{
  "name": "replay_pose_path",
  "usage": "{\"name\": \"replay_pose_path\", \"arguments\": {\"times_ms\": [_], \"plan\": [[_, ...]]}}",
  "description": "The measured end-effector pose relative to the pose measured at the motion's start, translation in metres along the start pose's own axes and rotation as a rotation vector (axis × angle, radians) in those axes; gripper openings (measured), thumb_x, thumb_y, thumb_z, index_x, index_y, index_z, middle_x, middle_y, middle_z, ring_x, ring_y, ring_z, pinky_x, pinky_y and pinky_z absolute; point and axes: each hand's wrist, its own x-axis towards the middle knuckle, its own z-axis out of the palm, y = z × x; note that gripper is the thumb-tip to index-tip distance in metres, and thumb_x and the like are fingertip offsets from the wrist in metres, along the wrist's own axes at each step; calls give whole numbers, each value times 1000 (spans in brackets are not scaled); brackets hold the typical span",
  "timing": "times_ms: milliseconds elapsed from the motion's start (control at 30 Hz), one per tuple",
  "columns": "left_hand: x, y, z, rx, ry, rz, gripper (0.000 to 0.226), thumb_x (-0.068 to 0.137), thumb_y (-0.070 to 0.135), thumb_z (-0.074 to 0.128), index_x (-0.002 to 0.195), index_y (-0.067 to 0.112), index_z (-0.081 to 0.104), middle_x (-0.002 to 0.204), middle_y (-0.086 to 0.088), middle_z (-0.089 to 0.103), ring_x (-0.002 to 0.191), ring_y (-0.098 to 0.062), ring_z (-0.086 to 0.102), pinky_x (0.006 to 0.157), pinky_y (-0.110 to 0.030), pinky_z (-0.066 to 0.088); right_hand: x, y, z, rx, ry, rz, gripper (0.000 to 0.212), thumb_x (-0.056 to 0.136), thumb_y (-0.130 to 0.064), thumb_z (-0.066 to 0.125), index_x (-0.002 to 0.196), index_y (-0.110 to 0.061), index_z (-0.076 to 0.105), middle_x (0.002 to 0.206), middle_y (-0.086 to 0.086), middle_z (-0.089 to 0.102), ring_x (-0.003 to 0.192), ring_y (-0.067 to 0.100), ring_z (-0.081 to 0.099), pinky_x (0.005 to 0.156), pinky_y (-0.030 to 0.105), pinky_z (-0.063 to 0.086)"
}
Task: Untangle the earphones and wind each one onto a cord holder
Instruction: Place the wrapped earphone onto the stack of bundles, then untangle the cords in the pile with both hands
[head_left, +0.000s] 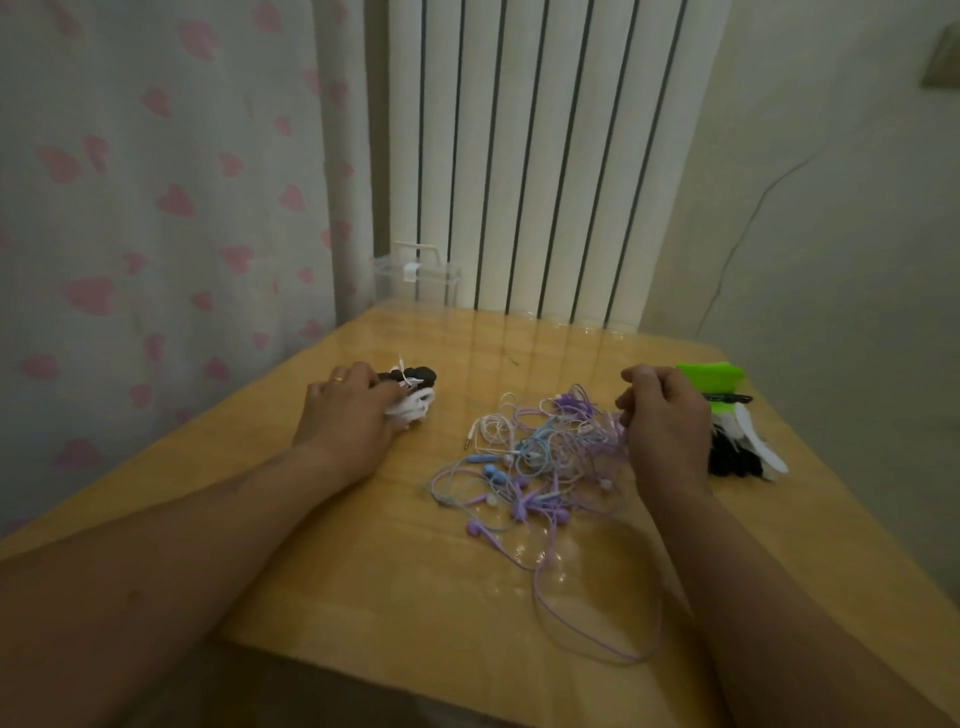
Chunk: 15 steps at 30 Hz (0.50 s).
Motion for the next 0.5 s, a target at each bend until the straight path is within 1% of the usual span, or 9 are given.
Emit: {"name": "replay_pose_path", "arguments": {"times_ms": [67,133,200,233,267,333,400,433,500], "plan": [[-1,10,-2,-24,-17,-13,52,93,40,67,143,33,55,133,-2,50,126,-28,46,104,-46,36,6,-9,0,0,-22,46,19,102,-25,55,93,-17,70,77,4,66,68,18,59,64,40,48],[-12,28,-5,-161,16,45,60,89,27,67,147,30,53,137,-1,48,128,-27,46,107,-46,37,11,-16,-2,-43,-117,103,18,102,-23,56,93,-16,70,79,6,67,70,20,59,61,37,48],[-27,48,-7,-353,19,126,53,90,23,69,141,29,57,137,3,49,127,-17,47,108,-40,39,11,-21,-6,-93,-258,161,17,103,-20,57,95,-12,70,81,9,68,70,21,59,59,34,47],[-35,57,-8,-429,-19,171,45,93,24,68,138,29,60,135,6,50,125,-11,46,109,-35,40,9,-21,-8,-147,-319,163,17,104,-20,58,97,-11,70,83,9,69,70,20,60,58,33,48],[-42,65,-8,-471,-65,217,38,97,27,67,134,29,62,133,9,52,124,-8,47,108,-32,40,5,-21,-10,-219,-365,139,16,105,-21,58,98,-12,70,85,8,70,71,19,61,58,32,49],[-51,79,-5,-489,-118,281,30,101,34,64,130,28,66,126,10,56,118,-6,52,104,-31,44,-3,-17,-15,-355,-408,33,14,105,-18,56,102,-17,70,88,3,70,73,18,64,58,28,50],[-53,87,1,-509,-117,262,27,103,35,61,128,27,68,120,10,56,113,-8,55,100,-33,48,-12,-9,-17,-502,-457,-105,21,106,-14,52,111,-25,69,95,-1,68,76,17,64,60,28,51],[-52,89,2,-524,-112,231,26,104,34,59,127,26,68,116,11,56,110,-9,56,98,-34,49,-15,-6,-17,-583,-504,-189,28,105,-11,51,117,-28,69,102,-2,66,82,16,63,66,30,53],[-49,90,6,-533,-123,172,22,105,29,57,123,24,69,110,10,57,105,-10,57,96,-36,50,-19,0,-13,-715,-628,-311,40,99,-8,54,127,-33,66,115,-5,57,101,13,58,86,35,54]]}}
